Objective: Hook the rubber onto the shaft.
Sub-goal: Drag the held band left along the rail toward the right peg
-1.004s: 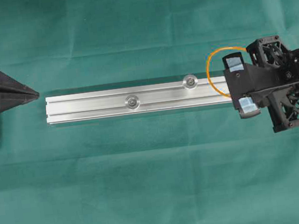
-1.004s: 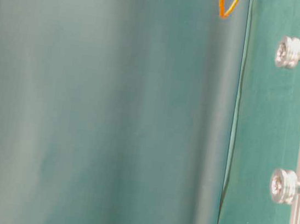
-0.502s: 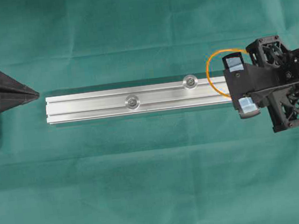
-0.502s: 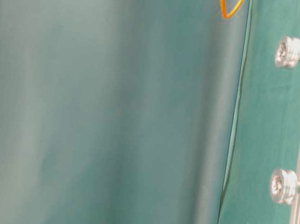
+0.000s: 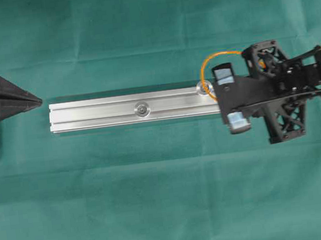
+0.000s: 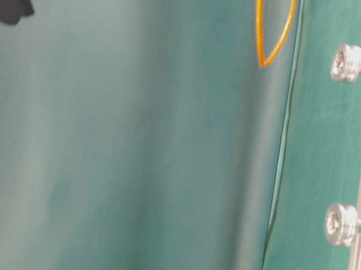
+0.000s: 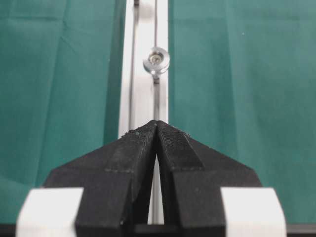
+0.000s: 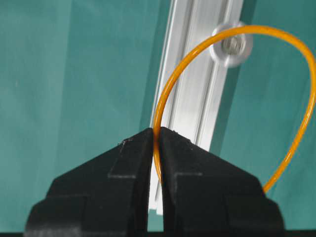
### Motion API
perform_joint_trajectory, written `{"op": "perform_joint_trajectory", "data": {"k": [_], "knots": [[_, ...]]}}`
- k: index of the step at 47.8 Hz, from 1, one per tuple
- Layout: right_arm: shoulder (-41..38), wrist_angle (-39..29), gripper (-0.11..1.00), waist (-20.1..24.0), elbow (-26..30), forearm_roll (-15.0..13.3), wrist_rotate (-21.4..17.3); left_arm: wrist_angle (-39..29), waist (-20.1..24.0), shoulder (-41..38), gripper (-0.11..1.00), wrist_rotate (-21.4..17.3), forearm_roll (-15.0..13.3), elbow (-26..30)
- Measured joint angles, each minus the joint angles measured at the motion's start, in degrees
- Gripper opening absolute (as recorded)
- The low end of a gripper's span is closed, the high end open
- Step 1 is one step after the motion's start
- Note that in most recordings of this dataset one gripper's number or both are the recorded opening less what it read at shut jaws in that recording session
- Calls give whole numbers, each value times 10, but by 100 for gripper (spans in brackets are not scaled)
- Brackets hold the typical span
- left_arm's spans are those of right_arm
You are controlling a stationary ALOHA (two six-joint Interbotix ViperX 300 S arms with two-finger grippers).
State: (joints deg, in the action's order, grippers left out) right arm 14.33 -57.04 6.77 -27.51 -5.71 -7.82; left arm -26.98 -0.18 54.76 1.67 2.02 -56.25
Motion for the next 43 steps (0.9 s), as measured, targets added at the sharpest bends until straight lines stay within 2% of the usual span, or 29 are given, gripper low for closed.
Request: {"op": "perform_joint_trajectory", "data": {"k": [18,43], "knots": [[-47,8,7,-5,50,-4,2,0,0,0,0,0,0,0],[-49,17,7,-6,51,-4,2,0,0,0,0,0,-1,0]]}}
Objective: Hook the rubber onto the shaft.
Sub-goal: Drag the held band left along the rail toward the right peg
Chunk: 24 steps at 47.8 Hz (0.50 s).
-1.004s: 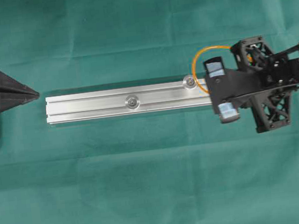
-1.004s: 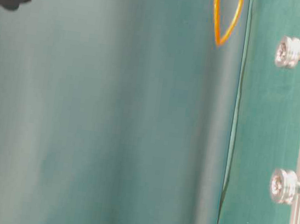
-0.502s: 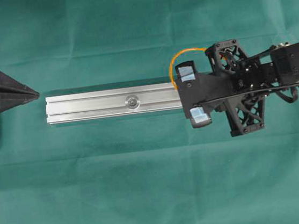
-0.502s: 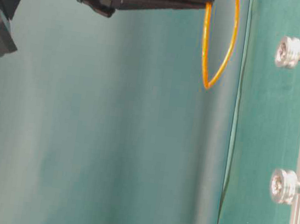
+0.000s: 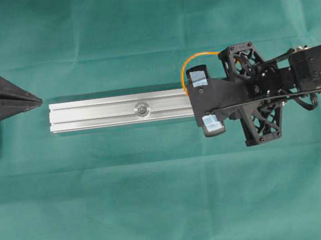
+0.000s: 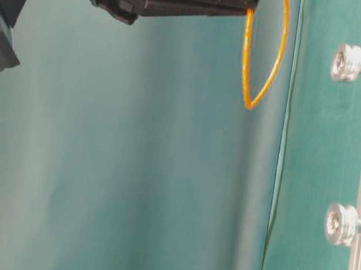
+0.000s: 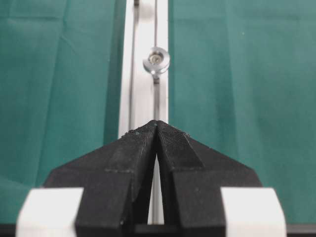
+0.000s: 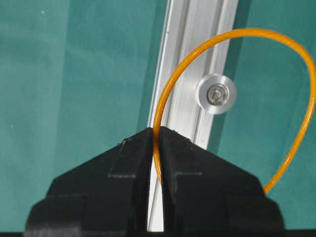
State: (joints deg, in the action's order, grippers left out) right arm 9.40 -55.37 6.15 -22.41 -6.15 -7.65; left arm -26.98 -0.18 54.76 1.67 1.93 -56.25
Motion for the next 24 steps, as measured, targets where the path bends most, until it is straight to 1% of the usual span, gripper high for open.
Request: {"op": "perform_joint_trajectory", "data": {"k": [24], "knots": [[-19,45,7,-1,-21,1,-3,0,0,0,0,0,1,0]]}}
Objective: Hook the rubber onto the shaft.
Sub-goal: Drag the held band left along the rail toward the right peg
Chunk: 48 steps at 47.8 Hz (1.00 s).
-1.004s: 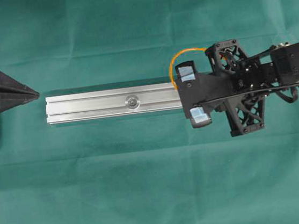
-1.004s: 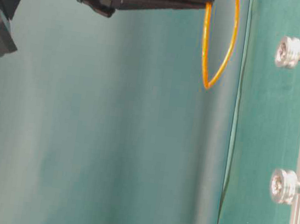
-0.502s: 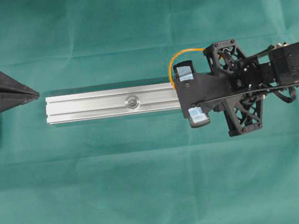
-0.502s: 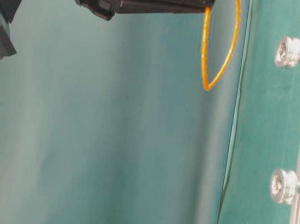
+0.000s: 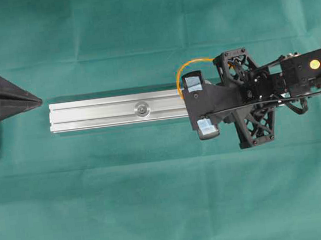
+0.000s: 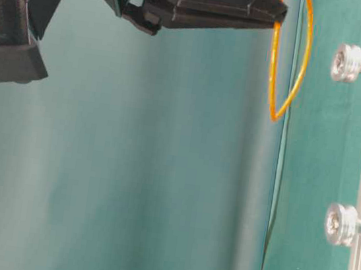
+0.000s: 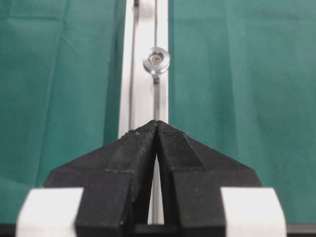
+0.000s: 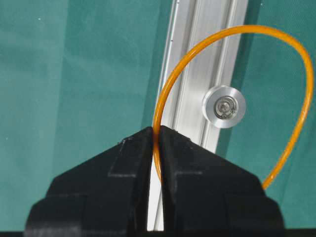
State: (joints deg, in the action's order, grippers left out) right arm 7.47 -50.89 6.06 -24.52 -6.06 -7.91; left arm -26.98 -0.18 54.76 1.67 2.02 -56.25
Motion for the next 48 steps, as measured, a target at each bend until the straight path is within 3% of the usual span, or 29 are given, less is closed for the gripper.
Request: {"op": "perform_joint_trajectory", "data": {"k": [48], "knots": [[-4,19,7,-1,-9,2,-2,0,0,0,0,0,0,0]]}}
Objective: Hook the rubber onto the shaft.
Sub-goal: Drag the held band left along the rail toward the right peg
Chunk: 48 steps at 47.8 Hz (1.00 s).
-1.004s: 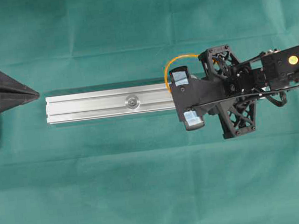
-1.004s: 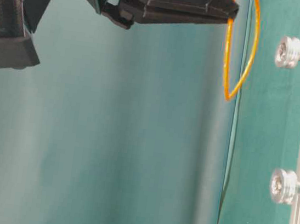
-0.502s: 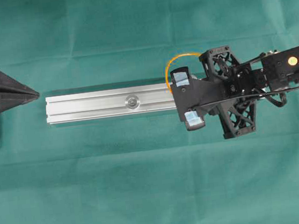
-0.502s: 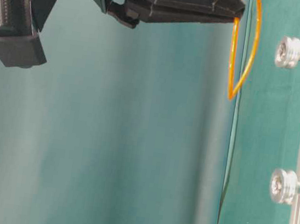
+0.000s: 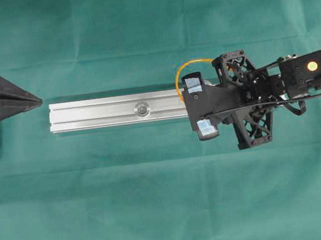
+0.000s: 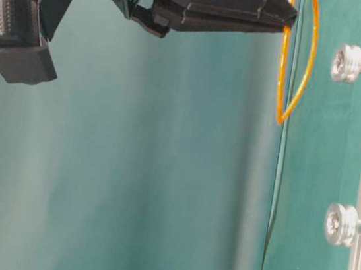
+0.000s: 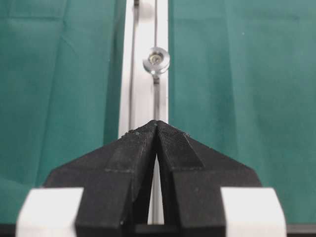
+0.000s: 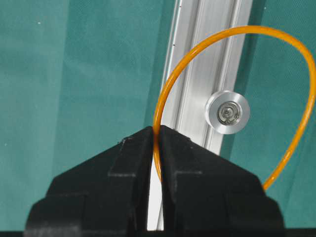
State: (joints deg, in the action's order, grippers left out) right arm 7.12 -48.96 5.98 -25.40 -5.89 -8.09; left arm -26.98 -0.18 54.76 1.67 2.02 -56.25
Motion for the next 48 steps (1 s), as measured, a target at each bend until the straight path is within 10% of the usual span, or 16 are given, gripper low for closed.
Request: {"op": "perform_joint_trajectory", "data": {"k": [48], "knots": [[-13,29,7,23,0,11,-3,0,0,0,0,0,-1,0]]}}
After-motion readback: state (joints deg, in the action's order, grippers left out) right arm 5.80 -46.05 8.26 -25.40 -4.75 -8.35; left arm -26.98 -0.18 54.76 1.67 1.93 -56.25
